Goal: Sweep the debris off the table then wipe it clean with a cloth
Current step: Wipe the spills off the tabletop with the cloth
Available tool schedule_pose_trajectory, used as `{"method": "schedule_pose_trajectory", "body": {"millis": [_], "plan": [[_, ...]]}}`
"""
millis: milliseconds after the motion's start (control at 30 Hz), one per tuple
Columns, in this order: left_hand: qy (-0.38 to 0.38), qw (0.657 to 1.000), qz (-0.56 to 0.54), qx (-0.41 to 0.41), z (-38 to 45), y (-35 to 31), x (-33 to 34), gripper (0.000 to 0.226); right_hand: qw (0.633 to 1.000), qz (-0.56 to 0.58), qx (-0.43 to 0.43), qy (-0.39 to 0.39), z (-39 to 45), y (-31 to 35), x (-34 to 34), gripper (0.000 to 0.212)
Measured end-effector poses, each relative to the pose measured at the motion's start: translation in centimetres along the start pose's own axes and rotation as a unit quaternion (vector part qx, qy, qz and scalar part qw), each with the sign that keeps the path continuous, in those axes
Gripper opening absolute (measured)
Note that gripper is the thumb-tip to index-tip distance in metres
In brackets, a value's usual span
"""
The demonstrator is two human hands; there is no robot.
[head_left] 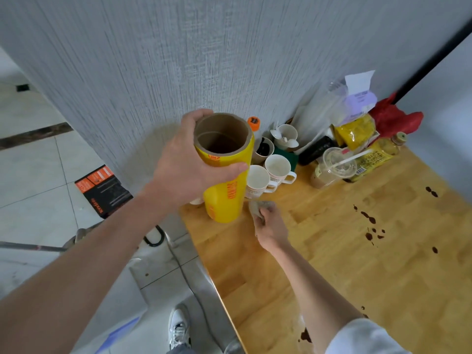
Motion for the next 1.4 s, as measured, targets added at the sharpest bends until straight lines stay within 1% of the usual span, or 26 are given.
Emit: {"method": "schedule_pose_trajectory", "body": {"millis": [33,100,167,200,267,300,333,367,433,467,500,533,600,667,733,900,1133,1200,1267,1300,1333,1400], "plan": [[0.013,1.0,0.007,0.012,0.0,-0.8,-0.5,0.096,0.999,-0.025,-0.034,0.001,0.1,1.6,0.5,0.031],[0.045,0.998,0.016,0.027,0.0,-1.9,-1.2,0.093,0.993,-0.05,-0.105,0.036,-0.7,3.4,1.6,0.032],[0.076,0.997,0.004,0.028,-0.1,-2.4,-1.7,0.092,0.99,-0.031,-0.123,0.06,-1.9,1.8,1.5,0.03],[0.086,0.996,-0.001,0.027,-0.1,-2.4,-2.0,0.091,0.994,-0.013,-0.095,0.054,-2.2,0.1,0.7,0.028],[0.094,0.995,-0.003,0.029,-0.2,-2.3,-2.4,0.089,1.0,0.025,0.008,0.006,-1.4,-2.8,-0.8,0.025],[0.093,0.995,-0.003,0.03,-0.2,-2.2,-2.5,0.089,0.999,0.026,0.035,-0.019,-0.8,-2.7,-1.2,0.026],[0.091,0.995,-0.004,0.032,-0.2,-2.1,-2.5,0.09,0.999,0.014,0.031,-0.029,-0.3,-1.5,-1.0,0.026],[0.089,0.996,-0.003,0.031,-0.2,-2.0,-2.3,0.09,1.0,-0.001,-0.006,-0.022,0.0,0.6,-0.2,0.026],[0.084,0.996,-0.004,0.032,0.0,-1.6,-1.7,0.091,0.994,-0.011,-0.101,0.033,-1.2,4.0,2.3,0.025],[0.082,0.996,-0.006,0.032,0.1,-1.4,-1.1,0.091,0.991,-0.004,-0.12,0.06,-2.2,3.8,2.7,0.024],[0.08,0.996,-0.006,0.034,0.3,-1.1,-0.5,0.091,0.99,0.007,-0.117,0.076,-3.0,2.6,2.5,0.024],[0.08,0.996,-0.011,0.033,0.4,-0.7,0.2,0.093,0.993,0.013,-0.091,0.075,-3.8,0.5,1.5,0.024],[0.086,0.995,-0.03,0.028,0.5,0.1,1.9,0.094,0.999,0.022,-0.008,0.035,-5.2,-4.8,-1.3,0.023],[0.091,0.995,-0.034,0.022,0.6,0.7,3.6,0.094,0.997,0.037,0.067,0.005,-6.7,-9.1,-3.2,0.024],[0.092,0.995,-0.029,0.024,0.8,1.1,4.9,0.094,0.995,0.046,0.091,-0.001,-7.1,-10.7,-3.5,0.025],[0.097,0.995,-0.008,0.02,1.1,1.5,5.5,0.094,0.99,0.067,0.122,-0.001,-7.4,-10.0,-3.7,0.032],[0.114,0.993,0.001,-0.003,0.7,3.4,5.7,0.101,0.992,0.071,0.106,-0.006,-8.5,-8.8,-3.3,0.024],[0.135,0.991,0.02,-0.003,1.0,3.6,5.7,0.113,0.994,0.054,0.092,0.008,-8.8,-8.1,-2.4,0.024],[0.181,0.982,0.044,-0.017,1.2,4.6,5.3,0.131,0.998,0.026,0.053,0.023,-9.3,-6.3,-1.4,0.029],[0.203,0.976,0.068,-0.033,1.1,5.9,4.8,0.135,0.999,0.018,0.031,0.023,-9.5,-4.9,-0.8,0.03],[0.212,0.97,0.106,-0.045,0.9,7.4,3.9,0.133,1.0,0.018,0.005,0.021,-9.7,-3.4,-0.2,0.03],[0.196,0.956,0.208,-0.061,0.7,10.9,2.0,0.115,0.999,0.019,-0.048,0.016,-9.8,0.0,1.4,0.027]]}}
Point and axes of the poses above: each hand's wrist, its own z-axis towards the middle knuckle, its own x-axis out of the palm, y = z × x, the point moved 9 cm from there along z, towards the middle knuckle, and after that the axes turned 7 degrees about -z, right-handed, at the moved point
